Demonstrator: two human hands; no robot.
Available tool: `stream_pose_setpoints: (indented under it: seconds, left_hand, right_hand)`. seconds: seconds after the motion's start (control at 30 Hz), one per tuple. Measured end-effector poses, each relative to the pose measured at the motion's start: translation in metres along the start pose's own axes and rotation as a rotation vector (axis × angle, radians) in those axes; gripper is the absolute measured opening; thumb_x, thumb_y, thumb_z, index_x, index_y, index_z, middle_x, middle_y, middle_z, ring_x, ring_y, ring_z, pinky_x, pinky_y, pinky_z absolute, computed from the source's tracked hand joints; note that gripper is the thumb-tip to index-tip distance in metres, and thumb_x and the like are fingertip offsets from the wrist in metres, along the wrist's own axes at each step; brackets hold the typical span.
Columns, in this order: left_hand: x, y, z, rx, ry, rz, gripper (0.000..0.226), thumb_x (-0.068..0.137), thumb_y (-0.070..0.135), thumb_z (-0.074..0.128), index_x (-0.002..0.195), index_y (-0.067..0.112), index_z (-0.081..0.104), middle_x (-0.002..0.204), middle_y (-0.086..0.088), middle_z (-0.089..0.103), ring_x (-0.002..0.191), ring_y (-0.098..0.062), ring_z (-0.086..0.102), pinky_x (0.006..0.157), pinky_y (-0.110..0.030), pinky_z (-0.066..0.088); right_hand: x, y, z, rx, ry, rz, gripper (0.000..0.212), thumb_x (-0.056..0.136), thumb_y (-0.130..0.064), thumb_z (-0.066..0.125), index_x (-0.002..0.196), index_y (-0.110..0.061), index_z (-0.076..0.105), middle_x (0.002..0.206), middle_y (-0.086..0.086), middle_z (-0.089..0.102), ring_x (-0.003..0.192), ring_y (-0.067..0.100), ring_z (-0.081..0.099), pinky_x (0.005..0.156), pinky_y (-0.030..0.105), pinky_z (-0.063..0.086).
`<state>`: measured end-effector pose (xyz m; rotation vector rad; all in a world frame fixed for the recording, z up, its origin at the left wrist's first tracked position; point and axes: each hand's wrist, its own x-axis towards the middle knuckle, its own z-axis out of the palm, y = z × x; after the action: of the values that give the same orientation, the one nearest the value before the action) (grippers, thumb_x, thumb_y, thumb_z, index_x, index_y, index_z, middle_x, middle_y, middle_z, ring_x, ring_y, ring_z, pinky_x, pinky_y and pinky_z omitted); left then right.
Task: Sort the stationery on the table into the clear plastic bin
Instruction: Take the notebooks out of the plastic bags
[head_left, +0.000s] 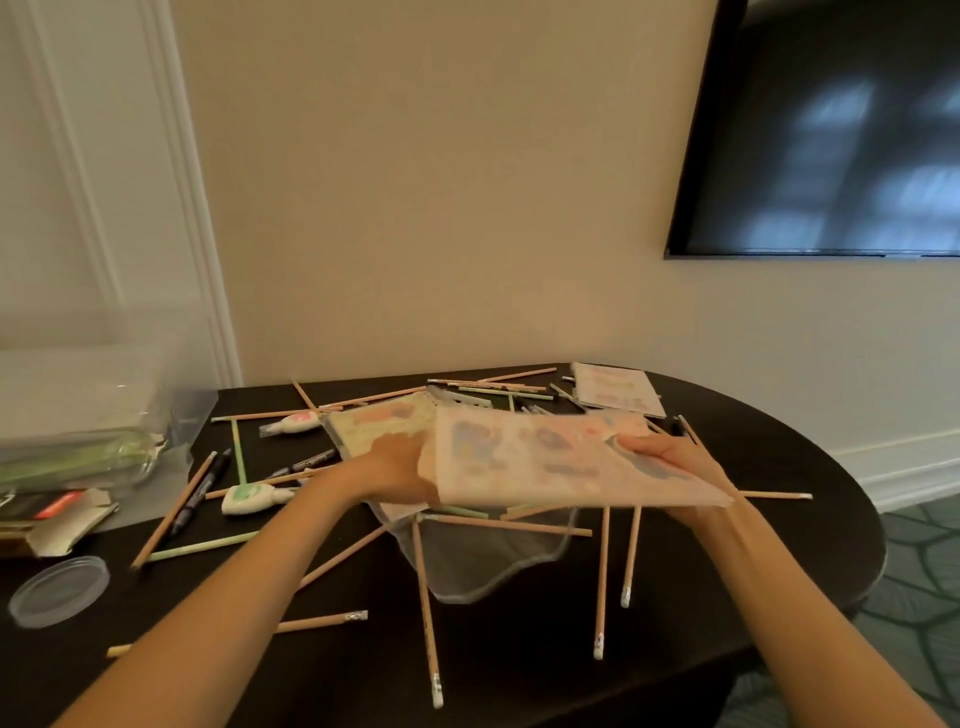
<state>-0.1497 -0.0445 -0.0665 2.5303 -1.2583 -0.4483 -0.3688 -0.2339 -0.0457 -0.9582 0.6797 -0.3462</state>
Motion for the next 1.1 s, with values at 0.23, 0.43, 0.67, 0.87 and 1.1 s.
stream_pose_setpoints:
  seconds: [0.23,0.43,0.67,0.87,1.1]
  left_hand:
    - [0.006,0.006,0.015,0.236,0.082,-0.113,0.051,0.098,0.025,0.035,0.145,0.012,0.019,0.145,-0.012,0.034,0.129,-0.030,0.036,0.106,-0.042,0.033]
    - [0.001,0.019,0.009,0.284,0.132,-0.139,0.045,0.097,0.012,0.035,0.141,0.006,0.023,0.135,-0.015,0.043,0.119,-0.027,0.046,0.092,-0.032,0.040]
    - [-0.010,0.020,0.010,0.363,0.064,-0.245,0.048,0.094,0.013,0.048,0.138,0.008,0.032,0.129,-0.011,0.048,0.115,-0.024,0.050,0.092,-0.031,0.043]
    - [-0.026,0.031,0.014,0.558,0.038,-0.222,0.031,0.095,0.013,0.047,0.126,0.008,0.047,0.125,-0.010,0.051,0.115,-0.023,0.051,0.090,-0.030,0.043]
    - [-0.040,0.040,0.015,0.542,0.073,-0.224,0.031,0.096,0.008,0.044,0.126,0.005,0.048,0.130,-0.013,0.049,0.121,-0.028,0.047,0.098,-0.036,0.039]
  right_hand:
    - [0.009,0.008,-0.017,-0.165,0.016,0.116,0.079,0.073,0.003,0.065,0.142,-0.009,0.031,0.106,0.022,0.060,0.064,0.036,0.070,0.041,0.037,0.054]
    - [0.001,0.020,0.004,-0.053,0.128,-0.077,0.047,0.091,0.005,0.045,0.137,-0.002,0.036,0.094,0.019,0.061,0.070,0.033,0.066,0.046,0.036,0.056]
    - [0.003,0.041,0.007,-0.013,0.219,-0.217,0.045,0.092,0.001,0.047,0.136,-0.009,0.042,0.108,0.014,0.061,0.097,0.034,0.063,0.085,0.048,0.051]
    - [-0.001,0.051,0.007,-0.023,0.228,-0.318,0.034,0.094,-0.001,0.045,0.126,-0.009,0.050,0.093,0.008,0.064,0.085,0.028,0.065,0.079,0.046,0.053]
    - [-0.005,0.064,0.018,0.052,0.247,-0.381,0.029,0.096,-0.004,0.044,0.122,-0.015,0.052,0.095,0.005,0.064,0.083,0.024,0.066,0.073,0.041,0.055]
